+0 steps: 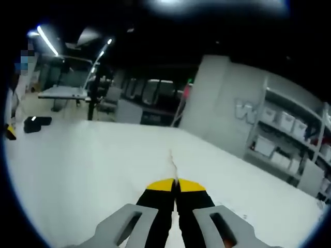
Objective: Open the resealable bag by pulling the two sides of the seal apart until the entire bag opening is separated and visibly accessible.
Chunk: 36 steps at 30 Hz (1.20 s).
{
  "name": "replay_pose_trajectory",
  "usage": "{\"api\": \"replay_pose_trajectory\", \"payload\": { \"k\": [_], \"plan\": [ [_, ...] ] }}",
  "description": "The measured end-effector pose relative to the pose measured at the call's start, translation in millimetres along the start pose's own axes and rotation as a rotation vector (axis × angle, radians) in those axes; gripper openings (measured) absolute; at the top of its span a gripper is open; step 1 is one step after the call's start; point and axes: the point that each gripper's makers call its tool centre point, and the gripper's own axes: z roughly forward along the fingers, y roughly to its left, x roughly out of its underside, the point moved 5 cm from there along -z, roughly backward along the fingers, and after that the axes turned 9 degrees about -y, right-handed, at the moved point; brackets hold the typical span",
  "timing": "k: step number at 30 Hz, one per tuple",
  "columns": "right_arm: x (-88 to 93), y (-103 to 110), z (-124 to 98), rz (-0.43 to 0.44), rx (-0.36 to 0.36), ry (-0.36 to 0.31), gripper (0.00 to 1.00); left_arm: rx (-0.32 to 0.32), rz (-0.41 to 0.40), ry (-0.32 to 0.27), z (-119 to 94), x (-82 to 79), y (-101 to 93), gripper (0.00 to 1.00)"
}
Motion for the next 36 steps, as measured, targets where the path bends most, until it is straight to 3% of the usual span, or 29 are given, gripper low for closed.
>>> {"api": "replay_pose_trajectory", "payload": {
  "k": [36],
  "plan": [
    [-10.1,14,-68,0.115,0.006,-0.073,0.0,0.016,0.022,0.0,-2,-6.1,-13.6,0.93]
  ]
}}
